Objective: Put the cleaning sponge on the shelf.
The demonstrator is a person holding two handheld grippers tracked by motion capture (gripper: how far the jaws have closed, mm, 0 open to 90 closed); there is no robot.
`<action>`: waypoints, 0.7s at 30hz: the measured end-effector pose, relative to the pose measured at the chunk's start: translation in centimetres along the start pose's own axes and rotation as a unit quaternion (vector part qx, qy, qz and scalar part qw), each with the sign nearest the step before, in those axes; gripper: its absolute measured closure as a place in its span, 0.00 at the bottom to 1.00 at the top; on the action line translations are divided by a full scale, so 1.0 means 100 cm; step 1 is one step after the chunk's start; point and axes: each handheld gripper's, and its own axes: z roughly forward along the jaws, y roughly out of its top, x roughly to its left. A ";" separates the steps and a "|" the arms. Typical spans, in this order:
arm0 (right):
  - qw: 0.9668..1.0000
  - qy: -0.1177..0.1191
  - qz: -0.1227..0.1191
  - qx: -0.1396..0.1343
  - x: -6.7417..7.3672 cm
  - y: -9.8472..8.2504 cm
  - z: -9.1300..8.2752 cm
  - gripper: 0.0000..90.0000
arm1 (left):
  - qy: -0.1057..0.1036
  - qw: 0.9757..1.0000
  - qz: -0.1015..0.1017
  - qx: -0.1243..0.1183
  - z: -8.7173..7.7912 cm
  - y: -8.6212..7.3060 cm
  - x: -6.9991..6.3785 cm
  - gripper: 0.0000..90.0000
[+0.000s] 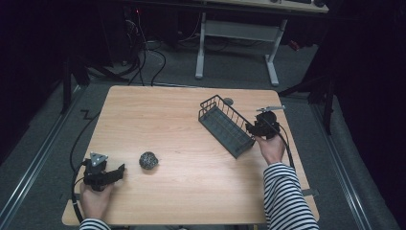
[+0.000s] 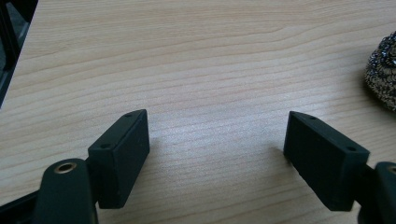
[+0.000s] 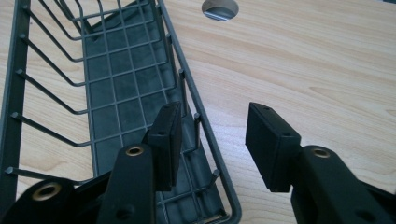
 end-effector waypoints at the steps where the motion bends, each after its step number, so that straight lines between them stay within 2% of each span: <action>1: 1.000 0.000 0.000 0.000 0.000 0.000 0.000 0.63 | 0.000 1.000 0.000 0.000 0.000 0.000 0.000 0.26; 8: 1.000 0.005 -0.013 0.012 0.001 -0.003 0.005 0.71 | 0.001 1.000 0.000 0.000 0.000 0.000 0.000 0.25; 12: 0.999 0.017 -0.022 0.022 0.001 -0.007 0.009 0.78 | 0.001 1.000 0.000 0.000 0.000 0.000 0.000 0.25; 21: 0.999 0.030 -0.025 0.020 0.000 -0.012 0.011 0.83 | 0.001 1.000 0.001 0.000 0.000 0.000 0.000 0.25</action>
